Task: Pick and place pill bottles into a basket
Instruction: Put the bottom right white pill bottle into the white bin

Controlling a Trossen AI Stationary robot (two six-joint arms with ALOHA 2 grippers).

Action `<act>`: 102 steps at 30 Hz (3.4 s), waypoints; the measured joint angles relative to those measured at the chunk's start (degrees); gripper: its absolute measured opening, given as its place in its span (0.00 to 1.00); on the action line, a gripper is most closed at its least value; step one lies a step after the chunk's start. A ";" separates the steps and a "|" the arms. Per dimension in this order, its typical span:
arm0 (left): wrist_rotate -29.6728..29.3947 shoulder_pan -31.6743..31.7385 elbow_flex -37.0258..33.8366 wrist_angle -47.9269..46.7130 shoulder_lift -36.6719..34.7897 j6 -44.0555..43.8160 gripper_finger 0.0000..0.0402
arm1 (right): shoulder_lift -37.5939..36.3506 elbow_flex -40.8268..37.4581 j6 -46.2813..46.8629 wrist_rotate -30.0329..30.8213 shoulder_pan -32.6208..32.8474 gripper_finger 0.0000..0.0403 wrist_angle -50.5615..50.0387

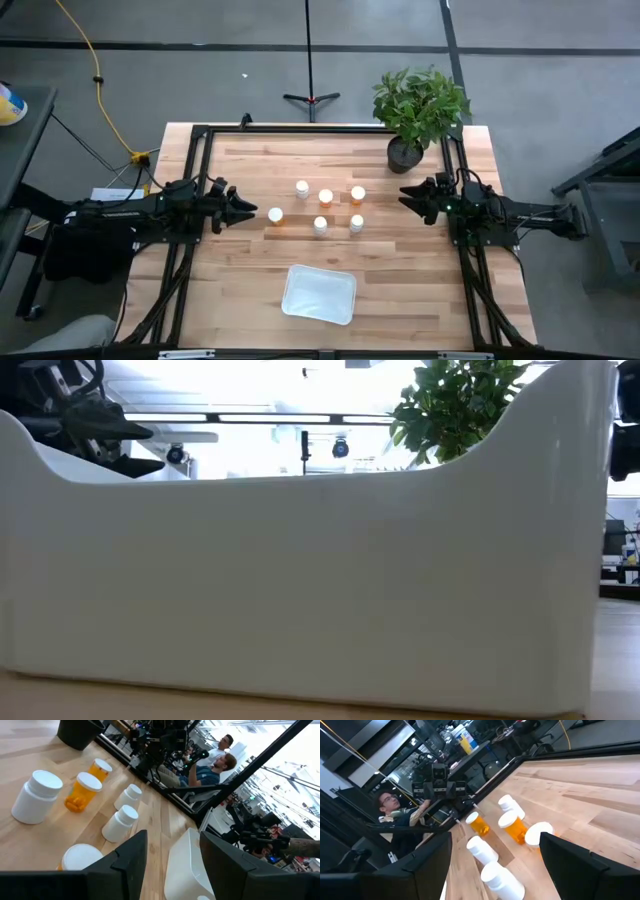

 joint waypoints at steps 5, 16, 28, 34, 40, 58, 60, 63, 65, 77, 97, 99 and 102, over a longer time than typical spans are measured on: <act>-0.71 0.00 0.00 -0.14 0.00 1.48 0.54 | 1.10 0.02 0.12 -2.12 0.00 0.72 -0.41; -2.66 0.00 6.98 -23.50 4.86 17.07 0.54 | 15.36 1.92 -3.23 -7.46 0.00 0.72 -5.14; -4.42 0.00 11.96 -24.58 10.50 19.73 0.54 | 34.47 23.44 -19.13 -7.32 0.00 0.72 -29.56; -4.58 0.00 12.04 -20.49 10.99 19.69 0.54 | 47.77 31.42 -20.39 -8.86 0.00 0.72 -31.88; -5.82 0.00 12.07 -18.30 10.98 19.43 0.54 | 63.50 38.49 -21.81 -11.22 0.00 0.72 -31.99; -5.35 0.00 12.07 -18.35 10.97 17.59 0.54 | 89.44 63.62 -29.74 -16.33 0.05 0.72 -38.98; -5.36 0.00 12.09 -18.35 10.97 17.59 0.54 | 90.84 65.15 -29.82 -15.51 0.07 0.72 -40.31; -5.38 0.00 12.11 -18.35 10.97 17.61 0.54 | 92.65 65.97 -29.69 -15.37 0.05 0.72 -41.72; -5.35 0.00 12.11 -18.37 10.97 17.61 0.54 | 93.43 66.03 -28.76 -15.41 0.06 0.72 -41.90; -5.66 0.00 12.11 -18.85 10.97 17.63 0.54 | 94.77 66.03 -25.99 -15.90 0.06 0.72 -41.17; -5.95 0.00 12.11 -19.34 10.99 17.44 0.54 | 96.52 66.01 -23.86 -15.78 0.07 0.59 -40.72; -6.08 0.00 12.11 -19.46 10.97 16.90 0.54 | 96.52 66.01 -23.77 -15.76 0.06 0.53 -40.64; -6.08 0.00 12.11 -19.93 10.97 16.65 0.54 | 96.52 66.01 -23.37 -15.76 0.07 0.43 -39.89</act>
